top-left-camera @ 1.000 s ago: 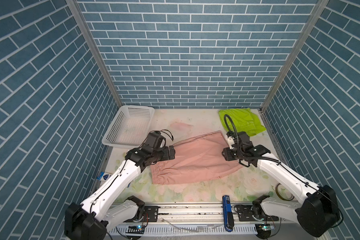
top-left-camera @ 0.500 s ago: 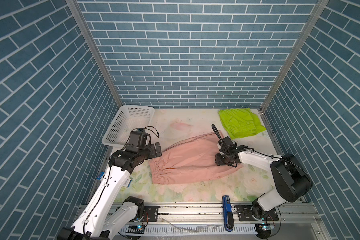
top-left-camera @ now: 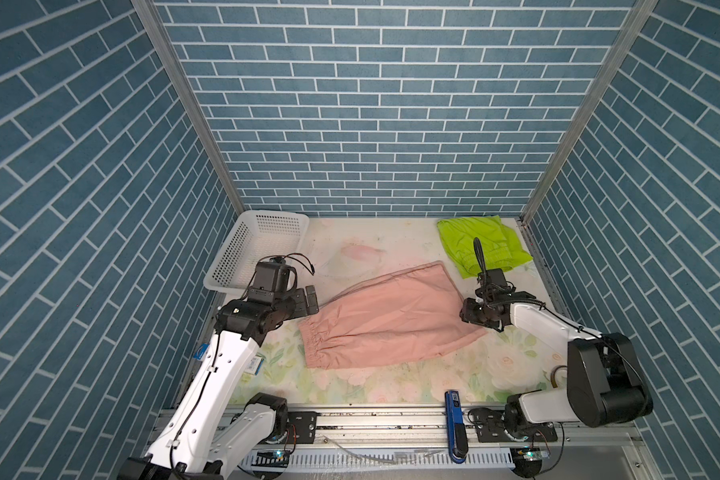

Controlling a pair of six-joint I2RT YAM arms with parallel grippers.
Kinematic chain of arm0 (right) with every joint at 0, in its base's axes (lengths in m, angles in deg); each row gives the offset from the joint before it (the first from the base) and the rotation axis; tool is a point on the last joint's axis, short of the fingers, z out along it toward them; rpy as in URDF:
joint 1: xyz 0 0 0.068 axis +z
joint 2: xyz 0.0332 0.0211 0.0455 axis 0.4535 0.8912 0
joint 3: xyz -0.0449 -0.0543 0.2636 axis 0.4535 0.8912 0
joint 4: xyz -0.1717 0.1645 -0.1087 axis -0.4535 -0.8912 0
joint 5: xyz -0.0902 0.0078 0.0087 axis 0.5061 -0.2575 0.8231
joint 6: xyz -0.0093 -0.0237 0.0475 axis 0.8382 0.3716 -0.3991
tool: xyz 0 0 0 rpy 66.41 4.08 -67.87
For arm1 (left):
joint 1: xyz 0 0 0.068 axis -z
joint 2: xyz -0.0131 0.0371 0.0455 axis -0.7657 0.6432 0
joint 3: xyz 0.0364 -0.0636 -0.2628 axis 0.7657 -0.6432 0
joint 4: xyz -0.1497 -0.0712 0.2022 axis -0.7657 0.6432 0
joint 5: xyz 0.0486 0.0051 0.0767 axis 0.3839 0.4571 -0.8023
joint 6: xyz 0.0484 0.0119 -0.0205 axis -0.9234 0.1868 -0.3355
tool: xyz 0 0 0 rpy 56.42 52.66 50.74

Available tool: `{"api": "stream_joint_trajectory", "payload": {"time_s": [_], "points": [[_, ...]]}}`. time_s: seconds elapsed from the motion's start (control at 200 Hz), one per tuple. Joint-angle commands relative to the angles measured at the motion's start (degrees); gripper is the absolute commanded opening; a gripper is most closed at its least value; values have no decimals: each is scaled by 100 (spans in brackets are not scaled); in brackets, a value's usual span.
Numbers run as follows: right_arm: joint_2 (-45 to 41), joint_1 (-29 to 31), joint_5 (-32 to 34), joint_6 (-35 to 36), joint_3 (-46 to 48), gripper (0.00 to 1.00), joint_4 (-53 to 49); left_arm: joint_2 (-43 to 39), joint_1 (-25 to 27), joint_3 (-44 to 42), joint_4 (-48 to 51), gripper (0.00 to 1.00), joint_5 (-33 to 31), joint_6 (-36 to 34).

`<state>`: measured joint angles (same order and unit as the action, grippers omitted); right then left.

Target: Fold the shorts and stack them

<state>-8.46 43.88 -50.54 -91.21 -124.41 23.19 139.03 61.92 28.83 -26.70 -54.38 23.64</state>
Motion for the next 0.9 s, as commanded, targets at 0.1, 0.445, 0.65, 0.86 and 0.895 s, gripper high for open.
{"api": "stream_joint_trajectory", "payload": {"time_s": [0.1,0.445,0.65,0.86,0.895], "points": [[-83,2353,441,1817,-912,61,120,-24,-1193,262,111,100,574,-488],[2318,5511,613,3623,-2694,73,1346,123,-3531,166,2,100,2902,-633],[3490,6013,833,4280,-3596,77,1322,-35,-3767,290,295,100,2620,-911],[4355,6222,1343,4720,-4433,78,1150,-64,-3969,320,487,100,2661,-1042],[4480,6236,1435,4765,-4539,78,1113,-34,-4006,306,497,100,2697,-1063]]}}
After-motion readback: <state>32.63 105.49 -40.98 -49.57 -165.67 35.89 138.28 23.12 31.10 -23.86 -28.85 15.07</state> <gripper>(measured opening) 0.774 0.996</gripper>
